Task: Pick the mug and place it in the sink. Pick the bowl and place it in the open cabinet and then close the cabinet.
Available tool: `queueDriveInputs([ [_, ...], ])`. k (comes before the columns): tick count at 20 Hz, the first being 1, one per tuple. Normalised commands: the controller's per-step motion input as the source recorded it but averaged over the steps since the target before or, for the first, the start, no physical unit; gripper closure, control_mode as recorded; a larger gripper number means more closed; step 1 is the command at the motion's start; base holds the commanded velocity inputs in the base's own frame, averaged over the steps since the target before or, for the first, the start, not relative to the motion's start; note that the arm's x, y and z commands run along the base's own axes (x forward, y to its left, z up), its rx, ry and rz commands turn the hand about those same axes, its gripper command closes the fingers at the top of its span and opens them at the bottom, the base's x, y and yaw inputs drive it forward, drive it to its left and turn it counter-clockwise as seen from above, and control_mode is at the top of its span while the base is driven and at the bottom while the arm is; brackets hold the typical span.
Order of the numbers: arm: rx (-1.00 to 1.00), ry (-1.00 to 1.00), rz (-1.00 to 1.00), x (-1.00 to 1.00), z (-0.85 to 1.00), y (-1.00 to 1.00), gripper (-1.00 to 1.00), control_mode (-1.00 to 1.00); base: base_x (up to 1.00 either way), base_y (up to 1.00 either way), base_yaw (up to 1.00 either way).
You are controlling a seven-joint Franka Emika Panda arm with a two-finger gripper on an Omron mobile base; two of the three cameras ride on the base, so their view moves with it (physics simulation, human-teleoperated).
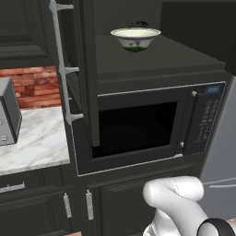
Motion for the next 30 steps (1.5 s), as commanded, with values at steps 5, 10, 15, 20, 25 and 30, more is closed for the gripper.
queueDriveInputs([
  [5, 0.0, -0.06, 0.0, -0.15, -0.1, -0.31, -1.0, -1.0, 0.0, 0.0, 0.0],
  [10, 0.0, -0.04, 0.0, -0.07, -0.14, -0.31, -1.0, -1.0, 0.0, 0.0, 0.0],
  [15, 0.0, -0.04, 0.0, 0.02, -0.04, -0.46, -1.0, -1.0, 0.0, 0.0, 0.0],
  [20, 0.04, -0.01, 0.0, 0.06, -0.01, -0.43, -1.0, -1.0, 0.0, 0.0, 0.0],
  [25, 0.06, -0.03, 0.01, 0.15, -0.05, -0.38, -1.0, -1.0, 0.0, 0.0, 0.0],
  [30, 0.05, -0.09, 0.05, 0.29, -0.11, -0.33, -1.0, -1.0, 0.0, 0.0, 0.0],
])
